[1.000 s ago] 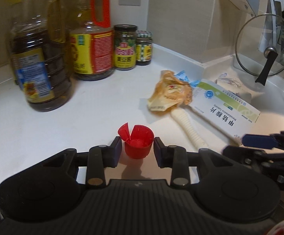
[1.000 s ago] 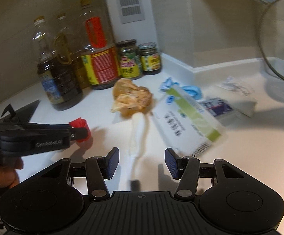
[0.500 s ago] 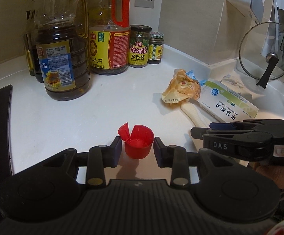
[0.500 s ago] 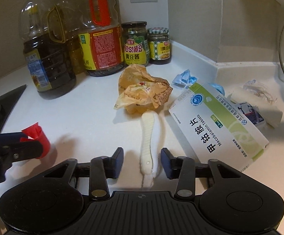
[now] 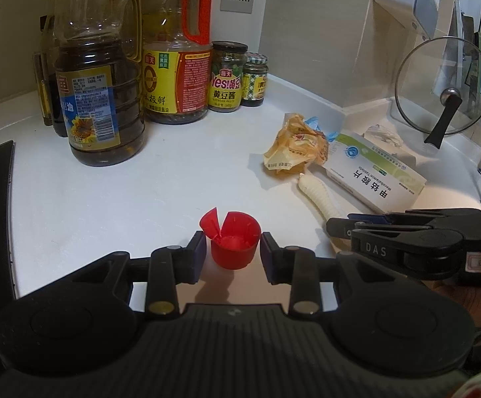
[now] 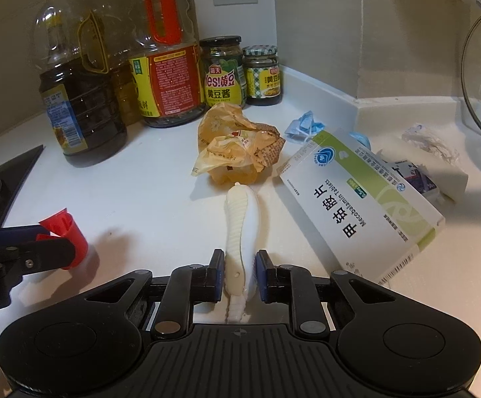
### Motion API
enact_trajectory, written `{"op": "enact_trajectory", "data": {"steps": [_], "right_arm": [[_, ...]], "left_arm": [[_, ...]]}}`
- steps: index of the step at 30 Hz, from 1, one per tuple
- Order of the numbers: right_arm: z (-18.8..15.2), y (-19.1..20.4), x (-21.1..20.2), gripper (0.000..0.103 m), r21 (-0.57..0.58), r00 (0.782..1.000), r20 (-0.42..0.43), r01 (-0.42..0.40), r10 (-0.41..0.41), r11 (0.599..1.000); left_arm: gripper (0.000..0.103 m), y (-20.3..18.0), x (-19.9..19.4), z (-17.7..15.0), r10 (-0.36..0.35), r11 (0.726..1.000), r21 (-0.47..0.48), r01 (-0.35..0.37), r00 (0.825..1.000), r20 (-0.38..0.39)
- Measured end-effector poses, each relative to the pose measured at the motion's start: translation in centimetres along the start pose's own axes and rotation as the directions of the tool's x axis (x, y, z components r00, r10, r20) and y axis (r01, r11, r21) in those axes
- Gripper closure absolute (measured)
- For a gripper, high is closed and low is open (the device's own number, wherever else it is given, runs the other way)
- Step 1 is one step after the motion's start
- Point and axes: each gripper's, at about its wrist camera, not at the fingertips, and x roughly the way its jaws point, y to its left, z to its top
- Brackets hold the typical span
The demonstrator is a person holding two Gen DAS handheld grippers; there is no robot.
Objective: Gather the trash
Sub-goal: 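Grasp the white brush handle with the right tool, then lower the red cup and white brush into the bin and release both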
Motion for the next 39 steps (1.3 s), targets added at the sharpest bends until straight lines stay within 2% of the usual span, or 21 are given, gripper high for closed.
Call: {"op": "enact_trajectory", "data": {"steps": [12,21,30,39], "right_arm": [[-1.5,-1.1,-5.7,0.083,0.061,0.999,0.024,0.021,-0.022,0.998],[-4.5,-3.4,-11.1,0.083,0.084,0.999,0.021,0.029,-0.031,0.996],[-8.5,-6.6,-15.5,0.083,0.071,1.0,-0.013,-0.014,0.015,0.997],[-12.4,-8.8,-16.5,0.083,0.056,0.994,-0.065,-0.087,0.091,0.995]], "left_arm": [[0.071,-2.7,0.0,-0.2,-0.118,0.991,0.059,0.118,0.993,-0.003],[0.071,-6.7,-1.4,-1.7,-0.195,0.975,0.104,0.195,0.981,-0.018],[0.071,-11.8,-3.7,-4.7,-0.205,0.972,0.106,0.21,0.977,-0.055],[0.071,-15.1,-5.2,-8.8,-0.152,0.984,0.083,0.161,0.983,-0.099]]}}
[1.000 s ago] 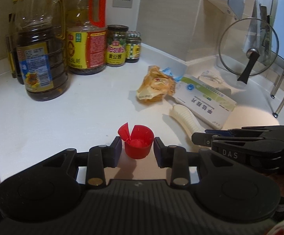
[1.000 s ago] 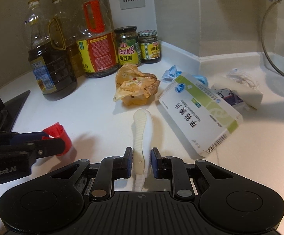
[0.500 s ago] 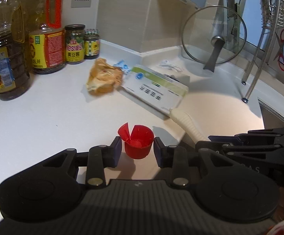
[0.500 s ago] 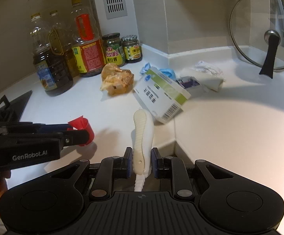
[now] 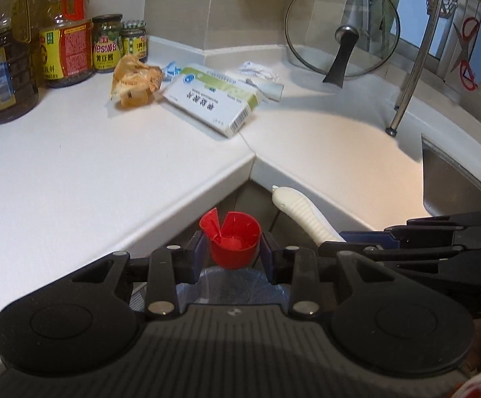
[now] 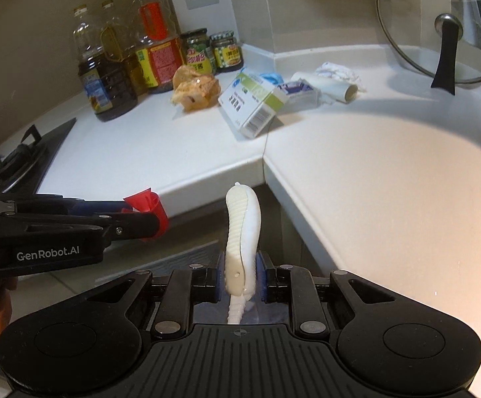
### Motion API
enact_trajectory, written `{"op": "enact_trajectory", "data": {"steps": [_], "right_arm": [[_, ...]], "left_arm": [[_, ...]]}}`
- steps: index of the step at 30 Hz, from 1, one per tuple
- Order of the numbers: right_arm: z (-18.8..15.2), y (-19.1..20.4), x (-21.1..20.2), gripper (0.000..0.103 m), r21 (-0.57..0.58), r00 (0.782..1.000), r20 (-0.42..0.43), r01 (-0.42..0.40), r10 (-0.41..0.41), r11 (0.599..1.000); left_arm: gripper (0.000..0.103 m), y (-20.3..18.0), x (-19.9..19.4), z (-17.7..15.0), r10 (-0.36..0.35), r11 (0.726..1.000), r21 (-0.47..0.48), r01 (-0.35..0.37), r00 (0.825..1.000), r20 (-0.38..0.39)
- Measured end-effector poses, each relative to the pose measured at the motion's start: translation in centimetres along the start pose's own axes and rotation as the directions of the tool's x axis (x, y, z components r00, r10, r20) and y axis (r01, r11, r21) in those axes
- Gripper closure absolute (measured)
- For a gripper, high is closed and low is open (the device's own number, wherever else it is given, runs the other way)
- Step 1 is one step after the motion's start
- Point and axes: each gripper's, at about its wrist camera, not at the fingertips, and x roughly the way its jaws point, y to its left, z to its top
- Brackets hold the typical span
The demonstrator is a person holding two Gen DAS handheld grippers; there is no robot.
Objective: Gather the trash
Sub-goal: 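Lower the red cup and white brush into the bin and release both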
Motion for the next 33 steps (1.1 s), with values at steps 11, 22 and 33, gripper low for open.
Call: {"op": "enact_trajectory", "data": {"steps": [11,22,33], "right_arm": [[-4.3,-1.5,3.0,0.083,0.012,0.991,-0.125,-0.035,0.037,0.999],[-6.9,-3.4,7.7,0.083,0.043,0.976,-0.215,0.032,-0.022,0.999],[-7.7,-4.1,9.6,0.083,0.054,0.966,-0.254,0.058,-0.042,0.997]], "left_arm": [[0.071,0.5,2.6,-5.4,0.051,0.997,-0.054,-0.058,0.991,-0.12],[0.071,1.5,9.3,-8.8,0.022,0.999,-0.032,-0.03,0.977,-0.213],[0.057,2.3,13.4,-10.2,0.023,0.999,-0.02,-0.03,0.957,-0.289]]}}
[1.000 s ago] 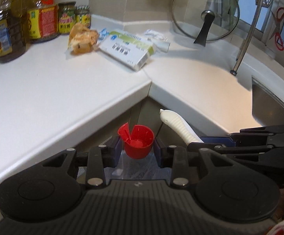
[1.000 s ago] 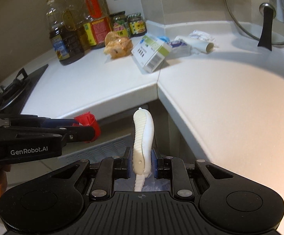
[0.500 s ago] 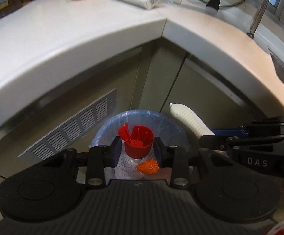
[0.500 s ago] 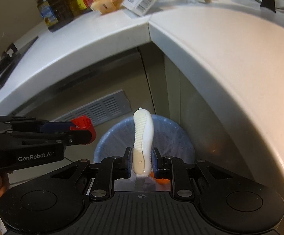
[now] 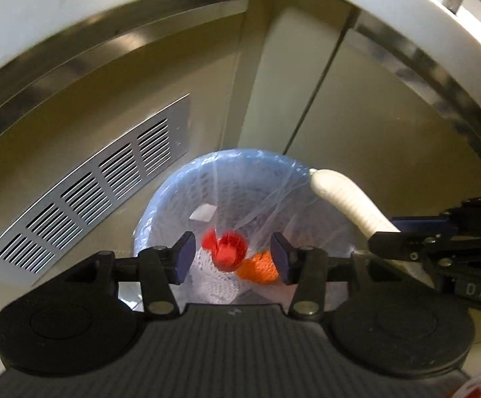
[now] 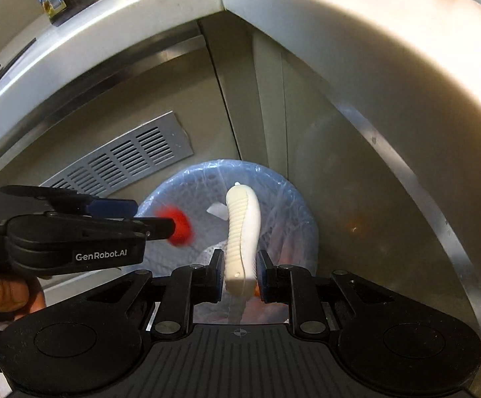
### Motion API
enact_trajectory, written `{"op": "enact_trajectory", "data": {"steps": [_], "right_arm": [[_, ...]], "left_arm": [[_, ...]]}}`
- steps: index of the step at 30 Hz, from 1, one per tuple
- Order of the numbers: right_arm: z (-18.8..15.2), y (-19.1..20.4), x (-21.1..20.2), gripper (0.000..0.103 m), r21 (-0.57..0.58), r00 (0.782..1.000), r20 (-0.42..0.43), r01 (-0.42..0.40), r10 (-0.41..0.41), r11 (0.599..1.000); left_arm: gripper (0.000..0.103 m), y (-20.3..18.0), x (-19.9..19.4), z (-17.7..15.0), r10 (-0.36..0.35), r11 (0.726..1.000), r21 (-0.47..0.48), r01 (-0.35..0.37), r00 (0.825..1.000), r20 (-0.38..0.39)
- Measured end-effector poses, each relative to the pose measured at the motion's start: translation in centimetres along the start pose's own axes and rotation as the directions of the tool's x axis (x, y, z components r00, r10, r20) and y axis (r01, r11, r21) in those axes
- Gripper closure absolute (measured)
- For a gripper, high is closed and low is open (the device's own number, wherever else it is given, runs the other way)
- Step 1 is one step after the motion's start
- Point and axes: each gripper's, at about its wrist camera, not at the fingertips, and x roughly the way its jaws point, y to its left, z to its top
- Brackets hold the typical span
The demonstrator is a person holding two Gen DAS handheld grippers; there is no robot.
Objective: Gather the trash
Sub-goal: 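Lower the red cup and white brush into the bin and release both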
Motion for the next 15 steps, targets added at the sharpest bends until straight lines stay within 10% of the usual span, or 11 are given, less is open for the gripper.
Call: {"op": "enact_trajectory", "data": {"steps": [15], "right_arm": [[0.6,0.7,1.0,0.082,0.015,1.0,-0.008,-0.019,0.019,1.0]], "left_arm": [[0.057,2.6,-4.7,-1.1,0.045,0.994,-0.104,-0.042,0.999,0.028]]}}
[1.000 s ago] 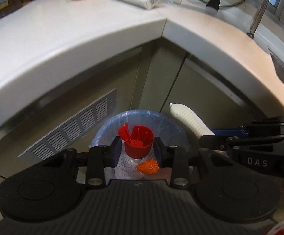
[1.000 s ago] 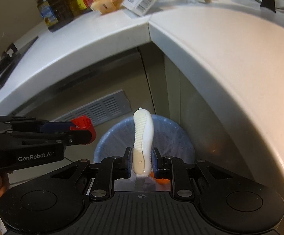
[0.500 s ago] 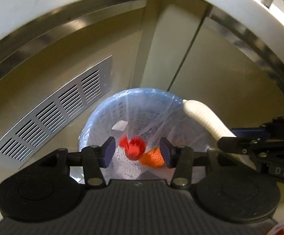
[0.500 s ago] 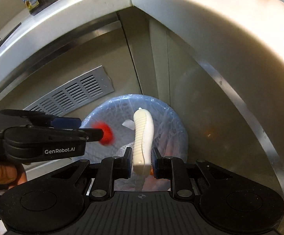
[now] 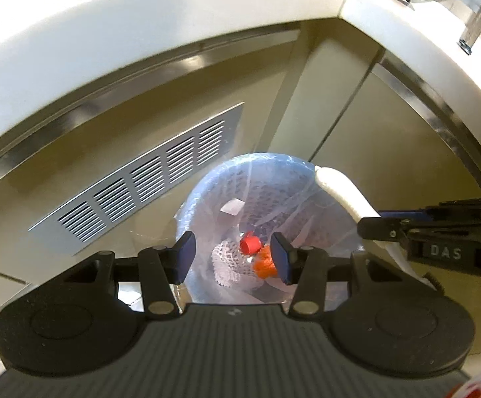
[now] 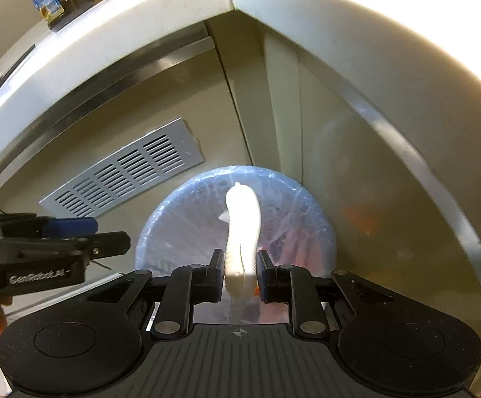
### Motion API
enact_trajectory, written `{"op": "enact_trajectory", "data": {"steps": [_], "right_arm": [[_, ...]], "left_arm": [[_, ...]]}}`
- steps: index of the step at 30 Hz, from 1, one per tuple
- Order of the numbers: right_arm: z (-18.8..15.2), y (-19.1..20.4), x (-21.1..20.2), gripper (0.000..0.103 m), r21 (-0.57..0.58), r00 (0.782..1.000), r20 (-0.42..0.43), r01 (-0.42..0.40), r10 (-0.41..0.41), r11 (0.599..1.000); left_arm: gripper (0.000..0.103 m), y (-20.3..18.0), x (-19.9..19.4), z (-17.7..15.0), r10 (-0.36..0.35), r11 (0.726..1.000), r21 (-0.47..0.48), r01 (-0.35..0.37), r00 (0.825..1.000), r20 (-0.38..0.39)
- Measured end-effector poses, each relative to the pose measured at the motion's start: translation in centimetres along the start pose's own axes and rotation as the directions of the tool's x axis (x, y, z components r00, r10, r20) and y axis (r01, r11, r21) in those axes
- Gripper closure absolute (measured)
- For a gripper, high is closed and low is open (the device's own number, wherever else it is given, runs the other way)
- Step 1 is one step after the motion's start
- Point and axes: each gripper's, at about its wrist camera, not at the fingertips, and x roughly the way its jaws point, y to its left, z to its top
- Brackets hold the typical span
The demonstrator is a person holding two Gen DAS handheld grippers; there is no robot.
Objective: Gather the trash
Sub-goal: 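Lower the red cup and white brush into the bin and release both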
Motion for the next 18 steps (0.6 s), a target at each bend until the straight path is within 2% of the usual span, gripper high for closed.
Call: {"op": "enact_trajectory", "data": {"steps": [10,11,13,18], "right_arm": [[1.0,0.6,1.8,0.081,0.004,1.0,0.017,-0.021,0.021,1.0],[1.0,0.6,1.8,0.08,-0.001,1.0,0.019,-0.015,0.015,1.0],[1.1,0.6,1.6,0.061,0.002,1.0,0.02,-0.009,0.009,1.0],[0.8,0.3,0.6,0.059,0.009,1.0,0.002,0.004,-0.004,1.0]], "left_arm": [[0.057,1.4,0.1,-0.4,0.006,0.999,-0.033,-0.006,1.0,0.005],[0.057,1.5,0.1,-0.4,0.005,0.999,-0.034,-0.005,1.0,0.004],[0.057,1.6,0.0,-0.5,0.004,0.999,-0.033,-0.004,1.0,0.004],[0.057,1.5,-0.3,-0.4,-0.006,0.999,-0.034,0.007,1.0,0.008]]}}
